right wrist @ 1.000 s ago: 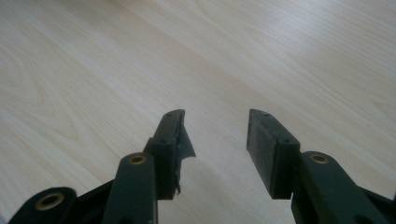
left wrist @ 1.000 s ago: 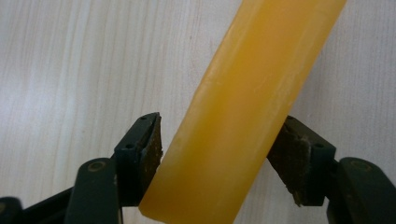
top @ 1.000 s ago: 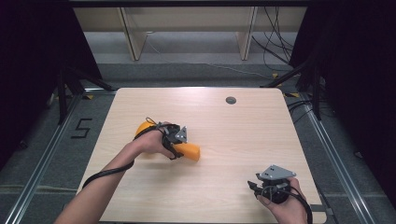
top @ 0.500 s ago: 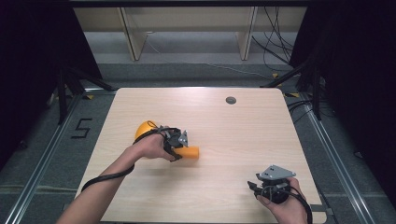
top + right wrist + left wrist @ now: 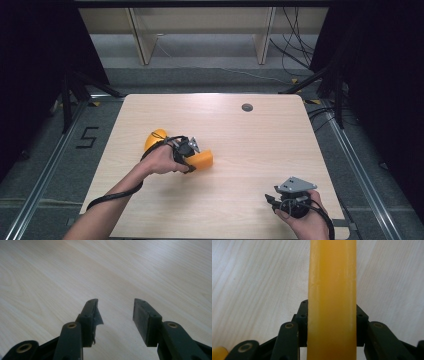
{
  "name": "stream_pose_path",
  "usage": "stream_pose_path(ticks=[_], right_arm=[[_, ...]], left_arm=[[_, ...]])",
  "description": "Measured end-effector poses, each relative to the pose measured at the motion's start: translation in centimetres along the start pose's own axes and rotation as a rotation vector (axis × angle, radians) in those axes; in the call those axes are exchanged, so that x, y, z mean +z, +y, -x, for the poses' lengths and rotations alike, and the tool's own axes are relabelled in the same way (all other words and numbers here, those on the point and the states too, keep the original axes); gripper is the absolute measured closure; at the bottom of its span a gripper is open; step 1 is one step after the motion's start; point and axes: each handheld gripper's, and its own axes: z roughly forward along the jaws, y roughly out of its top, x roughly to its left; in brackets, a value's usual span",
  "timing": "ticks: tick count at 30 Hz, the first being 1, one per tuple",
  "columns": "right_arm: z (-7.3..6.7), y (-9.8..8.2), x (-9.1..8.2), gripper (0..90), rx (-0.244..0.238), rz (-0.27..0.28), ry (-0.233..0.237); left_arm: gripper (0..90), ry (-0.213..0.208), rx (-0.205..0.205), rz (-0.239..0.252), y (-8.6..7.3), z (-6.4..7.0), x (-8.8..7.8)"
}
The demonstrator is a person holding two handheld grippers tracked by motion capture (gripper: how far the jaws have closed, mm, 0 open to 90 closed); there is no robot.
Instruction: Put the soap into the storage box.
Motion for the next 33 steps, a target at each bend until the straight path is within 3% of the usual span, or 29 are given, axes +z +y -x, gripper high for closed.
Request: stream_pose_path(ticks=[3, 4, 5, 9, 10, 11, 13, 14, 16, 17, 19, 23, 27, 28, 30, 33], right_arm=[[0.1, 0.0, 0.0, 55.1, -0.010, 0.010, -0.002], [0.1, 0.0, 0.0, 55.0, -0.007, 0.009, -0.002], [0.1, 0.0, 0.0, 55.0, -0.007, 0.009, -0.002], [0.1, 0.0, 0.0, 54.6, -0.004, 0.009, -0.002], [0.0, 0.0, 0.0, 54.5, 0.005, 0.004, -0.001], [0.1, 0.0, 0.0, 54.4, -0.007, 0.012, -0.004], [0.1, 0.0, 0.0, 54.4, -0.005, 0.012, -0.003], [-0.2, 0.0, -0.2, 54.3, 0.033, -0.006, 0.005], [-0.1, 0.0, -0.1, 54.2, 0.018, 0.000, -0.001], [0.1, 0.0, 0.0, 54.1, -0.010, 0.012, -0.009], [0.1, 0.0, -0.1, 53.9, 0.006, 0.006, -0.006], [0.0, 0.1, -0.2, 53.8, 0.027, 0.010, -0.004], [0.0, 0.1, -0.2, 53.6, 0.025, 0.011, -0.003], [0.0, 0.1, -0.2, 53.6, 0.025, 0.011, -0.003], [0.1, 0.0, -0.2, 53.6, 0.005, 0.016, -0.005], [0.1, 0.0, -0.2, 53.5, 0.027, 0.009, 0.009]], left_arm=[[60.3, -0.001, -0.084, 0.030, -0.2, 0.5, -0.7], [60.3, -0.003, -0.270, 0.106, -0.3, 1.2, -1.1], [60.3, -0.003, -0.270, 0.106, -0.3, 1.2, -1.1], [60.4, 0.088, -0.352, 0.125, -0.8, 2.3, -2.2], [60.3, 0.096, -0.405, 0.142, -1.1, 2.8, -2.5], [60.3, 0.089, -0.430, 0.143, -1.3, 3.0, -2.7], [60.3, 0.084, -0.449, 0.146, -1.5, 3.1, -2.9], [60.4, 0.080, -0.465, 0.145, -1.7, 3.1, -3.1], [60.3, 0.108, -0.504, 0.153, -2.2, 3.5, -3.6], [60.4, 0.108, -0.504, 0.153, -2.2, 3.5, -3.6], [60.4, 0.126, -0.530, 0.150, -2.5, 3.5, -4.0], [60.4, 0.182, -0.630, 0.165, -3.1, 3.1, -5.0], [60.4, 0.184, -0.732, 0.187, -3.8, 2.2, -5.4], [60.4, 0.184, -0.732, 0.187, -3.8, 2.2, -5.4], [60.4, 0.210, -0.787, 0.222, -4.2, 2.1, -5.5], [60.4, 0.221, -0.799, 0.260, -4.5, 2.4, -5.5]])
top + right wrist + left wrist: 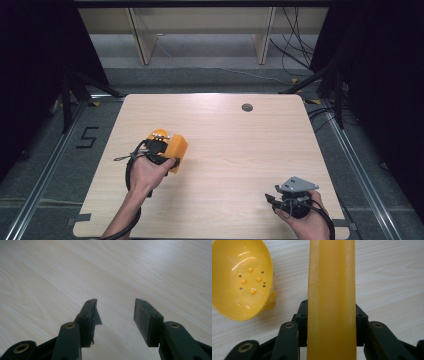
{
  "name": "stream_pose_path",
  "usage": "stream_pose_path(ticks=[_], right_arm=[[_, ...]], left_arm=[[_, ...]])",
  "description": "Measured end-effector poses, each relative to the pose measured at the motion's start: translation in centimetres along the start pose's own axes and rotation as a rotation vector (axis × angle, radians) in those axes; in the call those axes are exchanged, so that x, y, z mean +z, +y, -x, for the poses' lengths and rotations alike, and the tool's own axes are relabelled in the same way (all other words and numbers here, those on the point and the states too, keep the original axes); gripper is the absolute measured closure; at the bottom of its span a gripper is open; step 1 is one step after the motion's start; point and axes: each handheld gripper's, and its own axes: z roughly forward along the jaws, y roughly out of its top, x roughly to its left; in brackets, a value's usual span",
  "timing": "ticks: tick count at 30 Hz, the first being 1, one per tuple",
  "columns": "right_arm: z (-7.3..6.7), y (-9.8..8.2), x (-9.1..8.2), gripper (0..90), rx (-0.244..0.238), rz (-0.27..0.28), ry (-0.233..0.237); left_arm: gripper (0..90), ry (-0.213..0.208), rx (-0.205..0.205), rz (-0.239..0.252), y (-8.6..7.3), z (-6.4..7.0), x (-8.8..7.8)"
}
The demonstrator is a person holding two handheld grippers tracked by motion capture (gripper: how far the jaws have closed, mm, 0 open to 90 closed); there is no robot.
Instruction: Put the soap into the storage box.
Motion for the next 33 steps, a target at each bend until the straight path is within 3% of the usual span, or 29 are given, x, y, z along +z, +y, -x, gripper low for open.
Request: stream_pose_path(ticks=[5, 11, 16, 20, 30, 33], right_arm=[[0.0, 0.0, 0.1, 53.4, 0.002, 0.012, 0.000], [0.1, 0.0, 0.0, 53.2, -0.003, 0.005, 0.005], [0.0, 0.0, 0.0, 52.8, 0.005, 0.014, -0.005], [-0.1, 0.0, -0.1, 52.7, 0.038, 0.018, -0.001], [0.0, 0.0, -0.1, 52.4, 0.027, 0.018, 0.002], [-0.1, 0.0, -0.1, 52.4, 0.043, 0.020, -0.002]], left_arm=[[60.4, 0.012, -0.015, 0.047, -0.6, 0.5, -0.7], [60.4, 0.050, 0.000, 0.082, -0.3, 0.4, -2.2], [60.4, 0.084, -0.018, 0.111, -0.3, 0.0, -2.7], [60.4, 0.081, -0.043, 0.129, -0.5, -0.6, -3.1], [60.4, 0.114, -0.069, 0.184, -0.2, -2.0, -4.3], [60.4, 0.113, -0.078, 0.190, -0.1, -2.2, -4.5]])
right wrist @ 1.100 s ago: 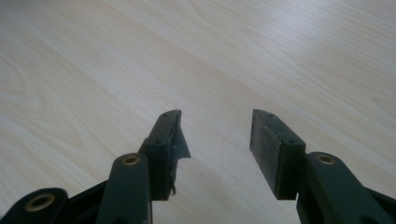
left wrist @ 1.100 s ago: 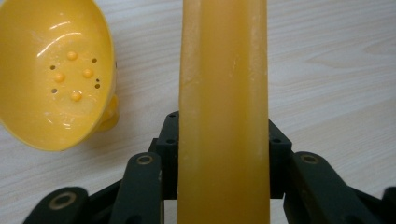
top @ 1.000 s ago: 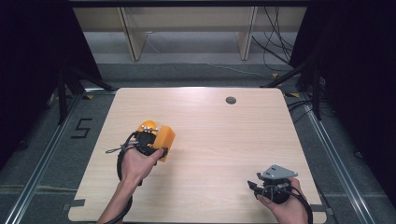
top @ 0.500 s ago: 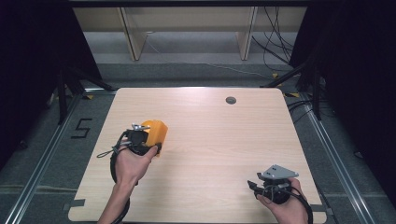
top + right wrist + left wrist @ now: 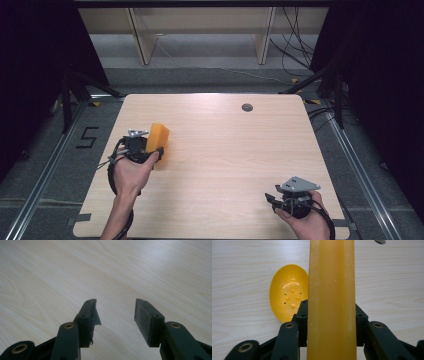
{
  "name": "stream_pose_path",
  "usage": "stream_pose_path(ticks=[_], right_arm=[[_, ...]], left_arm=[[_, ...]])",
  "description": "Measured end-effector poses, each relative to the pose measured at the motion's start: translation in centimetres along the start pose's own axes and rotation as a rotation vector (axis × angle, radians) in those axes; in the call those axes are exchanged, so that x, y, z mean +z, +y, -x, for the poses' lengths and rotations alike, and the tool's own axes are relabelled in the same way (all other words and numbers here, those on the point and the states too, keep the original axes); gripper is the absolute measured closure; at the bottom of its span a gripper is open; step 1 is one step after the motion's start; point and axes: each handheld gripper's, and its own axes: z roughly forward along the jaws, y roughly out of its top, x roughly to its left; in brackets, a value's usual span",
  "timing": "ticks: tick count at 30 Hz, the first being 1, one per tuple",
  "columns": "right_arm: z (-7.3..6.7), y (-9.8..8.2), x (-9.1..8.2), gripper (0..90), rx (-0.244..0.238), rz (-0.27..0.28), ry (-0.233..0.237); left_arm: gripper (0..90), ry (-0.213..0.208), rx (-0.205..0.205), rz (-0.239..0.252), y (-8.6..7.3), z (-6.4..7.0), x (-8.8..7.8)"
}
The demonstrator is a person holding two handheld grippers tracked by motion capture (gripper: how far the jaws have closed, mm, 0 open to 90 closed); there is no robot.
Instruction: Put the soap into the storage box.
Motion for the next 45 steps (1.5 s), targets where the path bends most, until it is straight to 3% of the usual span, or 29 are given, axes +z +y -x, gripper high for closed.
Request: stream_pose_path(ticks=[10, 14, 15, 19, 31, 45], right_arm=[[0.2, 0.0, 0.1, 52.2, -0.019, 0.007, -0.003], [0.1, 0.0, 0.1, 52.1, -0.018, 0.007, -0.002], [0.0, 0.0, 0.0, 52.1, 0.002, -0.003, 0.001], [0.1, -0.1, 0.1, 52.0, -0.018, 0.007, -0.002], [0.1, -0.1, 0.1, 51.8, -0.012, 0.008, -0.002], [0.2, 0.0, 0.0, 51.7, -0.021, 0.008, -0.001]], left_arm=[[60.4, 0.041, -0.033, 0.019, 0.7, -0.9, -0.2], [60.4, 0.057, -0.030, 0.024, 0.9, -1.1, -0.2], [60.4, 0.059, -0.026, 0.020, 1.0, -1.2, -0.2], [60.4, 0.065, -0.023, 0.016, 1.4, -1.2, 0.0], [60.4, 0.098, -0.034, 0.021, 2.6, -1.7, 0.5], [60.4, 0.119, -0.036, 0.001, 2.5, -2.0, 2.4]])
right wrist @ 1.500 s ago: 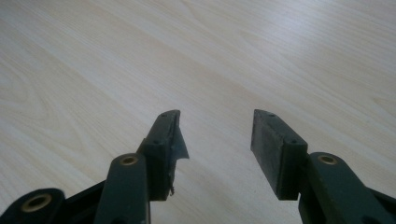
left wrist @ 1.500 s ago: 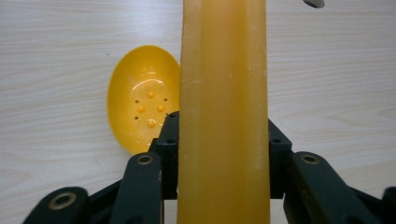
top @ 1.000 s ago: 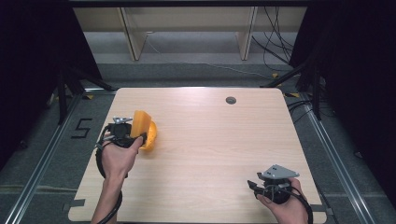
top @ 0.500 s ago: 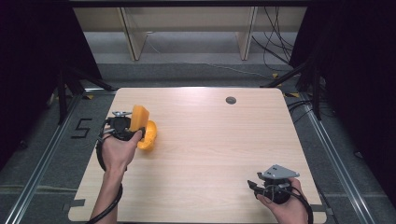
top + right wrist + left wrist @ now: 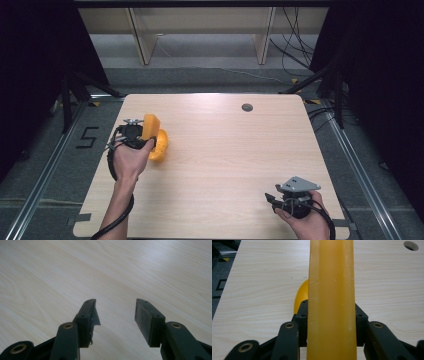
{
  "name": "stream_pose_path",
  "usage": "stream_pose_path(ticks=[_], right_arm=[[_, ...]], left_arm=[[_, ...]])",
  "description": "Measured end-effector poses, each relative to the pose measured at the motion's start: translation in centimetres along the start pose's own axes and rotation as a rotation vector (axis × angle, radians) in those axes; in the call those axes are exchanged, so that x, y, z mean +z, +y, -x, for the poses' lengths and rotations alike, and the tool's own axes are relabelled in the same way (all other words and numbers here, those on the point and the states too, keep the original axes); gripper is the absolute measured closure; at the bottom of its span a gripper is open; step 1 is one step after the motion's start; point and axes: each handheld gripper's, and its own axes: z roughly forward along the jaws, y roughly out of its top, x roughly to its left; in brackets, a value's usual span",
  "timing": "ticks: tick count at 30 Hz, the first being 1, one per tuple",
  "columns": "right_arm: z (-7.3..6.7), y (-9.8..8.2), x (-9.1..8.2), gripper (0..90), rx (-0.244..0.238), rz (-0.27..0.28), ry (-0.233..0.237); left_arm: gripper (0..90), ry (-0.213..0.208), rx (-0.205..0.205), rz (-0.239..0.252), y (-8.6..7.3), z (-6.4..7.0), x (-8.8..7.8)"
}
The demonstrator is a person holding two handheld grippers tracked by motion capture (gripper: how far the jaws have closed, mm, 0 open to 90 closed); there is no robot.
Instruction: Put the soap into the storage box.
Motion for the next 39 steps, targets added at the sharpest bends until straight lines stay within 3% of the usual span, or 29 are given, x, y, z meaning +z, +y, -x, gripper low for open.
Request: stream_pose_path(ticks=[16, 31, 33, 39], right_arm=[[0.0, 0.0, 0.0, 51.6, 0.002, 0.003, 0.001], [0.2, 0.0, 0.2, 51.5, -0.026, 0.021, 0.003], [0.2, 0.0, 0.2, 51.5, -0.027, 0.022, 0.003], [0.1, 0.0, 0.2, 51.5, -0.025, 0.020, 0.000]], left_arm=[[60.4, 0.020, -0.007, -0.037, -0.2, -0.2, 1.6], [60.4, 0.033, -0.019, -0.068, -0.5, -0.5, 3.1], [60.4, 0.035, -0.032, -0.056, -0.6, -0.4, 3.3], [60.4, 0.037, -0.021, -0.070, -0.5, -0.3, 3.8]])
